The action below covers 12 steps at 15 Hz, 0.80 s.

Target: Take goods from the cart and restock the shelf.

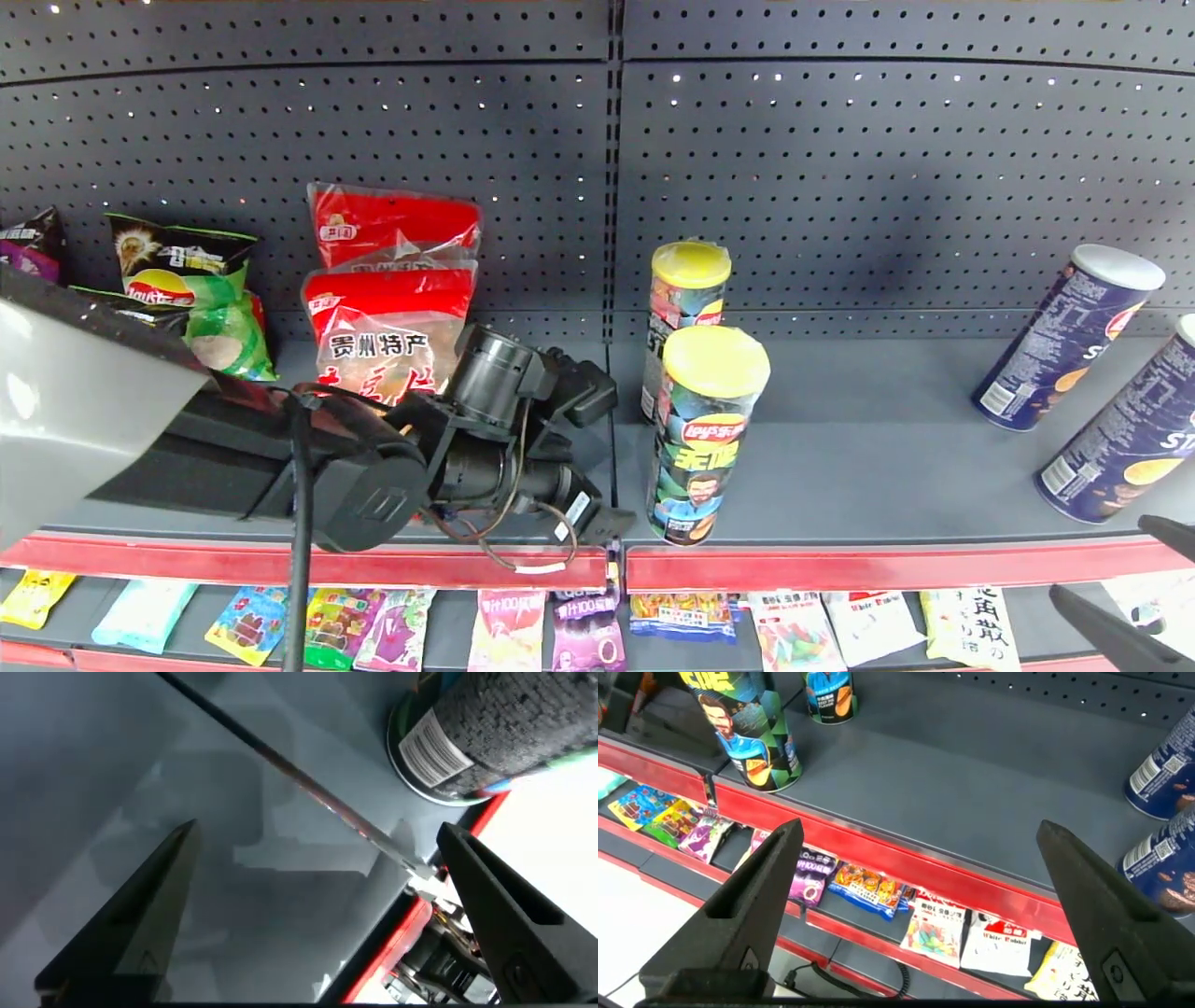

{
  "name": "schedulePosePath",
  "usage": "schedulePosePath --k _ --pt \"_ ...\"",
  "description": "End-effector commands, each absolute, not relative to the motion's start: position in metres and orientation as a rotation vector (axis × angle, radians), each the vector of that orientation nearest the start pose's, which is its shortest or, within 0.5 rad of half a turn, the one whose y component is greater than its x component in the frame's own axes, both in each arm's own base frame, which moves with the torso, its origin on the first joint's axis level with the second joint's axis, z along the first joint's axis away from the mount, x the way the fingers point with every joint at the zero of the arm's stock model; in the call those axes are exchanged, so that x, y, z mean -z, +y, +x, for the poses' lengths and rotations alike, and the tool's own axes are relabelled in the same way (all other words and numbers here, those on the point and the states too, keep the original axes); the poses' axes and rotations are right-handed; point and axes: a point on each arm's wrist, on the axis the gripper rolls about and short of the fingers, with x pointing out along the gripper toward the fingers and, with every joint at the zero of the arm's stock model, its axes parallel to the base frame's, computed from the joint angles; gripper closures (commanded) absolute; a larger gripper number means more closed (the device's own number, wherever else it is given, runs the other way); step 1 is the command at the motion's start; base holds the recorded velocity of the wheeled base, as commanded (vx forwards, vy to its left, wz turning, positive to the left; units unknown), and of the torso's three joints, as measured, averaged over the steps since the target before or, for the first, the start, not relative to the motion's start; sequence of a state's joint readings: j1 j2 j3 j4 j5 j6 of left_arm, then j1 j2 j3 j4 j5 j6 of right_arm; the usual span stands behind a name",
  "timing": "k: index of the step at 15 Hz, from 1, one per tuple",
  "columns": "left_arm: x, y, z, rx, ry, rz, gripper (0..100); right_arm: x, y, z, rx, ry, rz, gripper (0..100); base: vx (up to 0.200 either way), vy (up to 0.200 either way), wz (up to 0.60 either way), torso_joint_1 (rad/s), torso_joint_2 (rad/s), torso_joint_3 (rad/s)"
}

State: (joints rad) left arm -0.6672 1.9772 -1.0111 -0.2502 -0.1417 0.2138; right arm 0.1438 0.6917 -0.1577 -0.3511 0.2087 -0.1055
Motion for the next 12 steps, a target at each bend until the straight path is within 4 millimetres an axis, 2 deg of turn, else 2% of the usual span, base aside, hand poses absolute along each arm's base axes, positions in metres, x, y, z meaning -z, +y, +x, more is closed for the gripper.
schedulePosePath --k 1,12 --pt "-0.1045 -0.2290 0.2821 0.851 0.626 0.388 0 -0.1487 0.0131 0.0575 -0.361 0.169 -0.098 0 0.000 0.000 0.00 0.000 0.00 0.000" --pt "-0.1036 -0.2370 0.2912 0.853 0.611 0.384 0 -0.1474 0.0130 0.0570 -0.364 0.185 -0.098 0 0.000 0.000 0.00 0.000 0.00 0.000"
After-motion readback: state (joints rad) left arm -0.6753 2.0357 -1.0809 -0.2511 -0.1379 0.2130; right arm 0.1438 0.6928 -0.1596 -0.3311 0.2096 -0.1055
